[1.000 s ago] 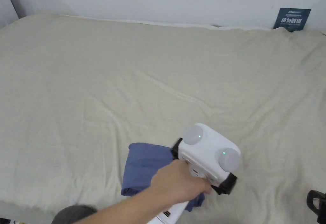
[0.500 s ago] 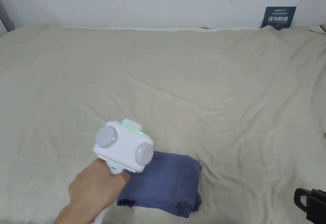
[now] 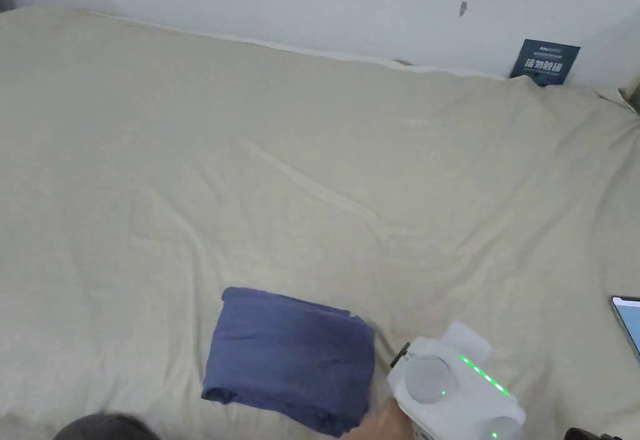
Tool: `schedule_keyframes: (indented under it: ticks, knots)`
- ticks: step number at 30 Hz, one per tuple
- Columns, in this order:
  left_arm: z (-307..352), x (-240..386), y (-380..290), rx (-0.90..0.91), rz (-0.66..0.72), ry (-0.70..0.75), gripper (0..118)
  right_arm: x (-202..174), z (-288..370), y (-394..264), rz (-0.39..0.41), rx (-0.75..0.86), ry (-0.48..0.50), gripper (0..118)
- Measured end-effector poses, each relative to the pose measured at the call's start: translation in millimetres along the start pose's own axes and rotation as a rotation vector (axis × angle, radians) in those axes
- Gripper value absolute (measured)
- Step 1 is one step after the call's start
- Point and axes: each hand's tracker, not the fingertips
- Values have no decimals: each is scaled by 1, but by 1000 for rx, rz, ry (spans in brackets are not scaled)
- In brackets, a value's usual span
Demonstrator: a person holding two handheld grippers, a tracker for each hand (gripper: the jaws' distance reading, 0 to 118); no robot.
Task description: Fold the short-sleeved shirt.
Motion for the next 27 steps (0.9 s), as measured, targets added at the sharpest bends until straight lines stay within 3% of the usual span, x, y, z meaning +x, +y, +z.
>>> schedule_keyframes:
  ticks: [2,5,9,12,15,17,19,22,24,25,26,27]
  knots:
    - [20,-49,-3,-15,97,-114,2,-8,-11,6,3,-5,23,0]
    - [47,-148,-34,-7,325,-381,2,-36,-44,22,-10,-65,152,0]
    - [77,-265,-99,15,577,-355,2,-85,-107,35,-44,-154,361,0]
    - [81,-314,-130,22,590,-289,2,-109,-160,37,-83,-218,473,0]
    - [67,-341,-149,-22,653,-309,2,-116,-201,34,-192,-290,599,0]
    - [51,-353,-155,-31,683,-368,2,-111,-226,28,-273,-340,743,0]
    - [37,-359,-159,-27,729,-428,2,-104,-251,16,-340,-380,775,0]
    - [15,-363,-161,-47,765,-588,2,-87,-280,-6,-423,-462,735,0]
    - [6,-364,-162,-46,765,-668,6,-72,-287,-18,-575,-451,863,0]
    - [2,-364,-163,-53,767,-715,21,-70,-286,-18,-597,-447,857,0]
    - [-2,-364,-161,-65,790,-742,64,-70,-284,-16,-572,-441,842,0]
    - [-5,-361,-160,-93,787,-758,118,-72,-284,-15,-555,-440,841,0]
